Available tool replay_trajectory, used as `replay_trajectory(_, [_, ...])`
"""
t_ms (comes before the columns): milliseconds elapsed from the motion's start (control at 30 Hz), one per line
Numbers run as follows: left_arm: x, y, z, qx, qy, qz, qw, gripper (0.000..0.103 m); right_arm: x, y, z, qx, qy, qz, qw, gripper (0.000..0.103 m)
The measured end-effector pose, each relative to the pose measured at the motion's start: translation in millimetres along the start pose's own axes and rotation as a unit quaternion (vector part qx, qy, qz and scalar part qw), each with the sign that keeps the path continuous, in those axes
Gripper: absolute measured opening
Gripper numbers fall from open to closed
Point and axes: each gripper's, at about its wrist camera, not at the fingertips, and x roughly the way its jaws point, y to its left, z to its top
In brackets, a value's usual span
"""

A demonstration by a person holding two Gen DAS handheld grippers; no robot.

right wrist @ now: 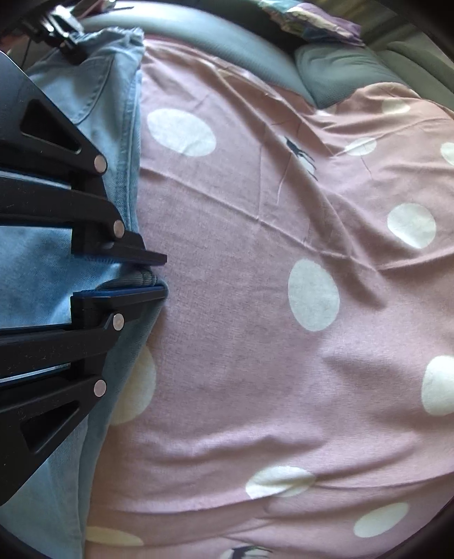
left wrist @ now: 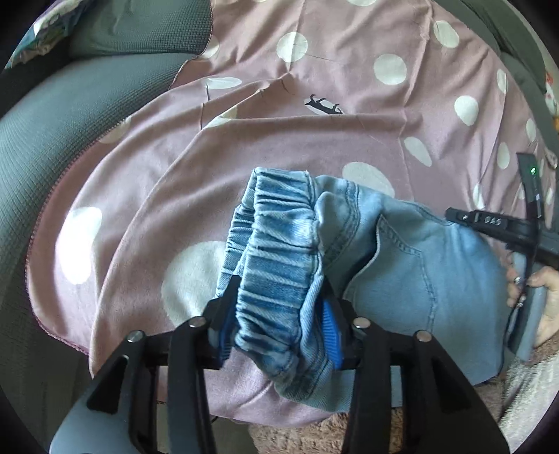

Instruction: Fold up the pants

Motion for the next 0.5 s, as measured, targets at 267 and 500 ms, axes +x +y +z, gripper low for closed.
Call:
replay_trajectory(267, [-47,-7,3,0.005,-0.039,0.022,0.9990,0.066,-49,-16,-7,0.012,-0.034,-0.019,0.999,0.053])
replay_trajectory(500, [-39,-38,26,0.025,-0.032,-0.113,0.9927,0.024,-35,4,-8,-0.016,-0.019,0.021,0.999,0.011])
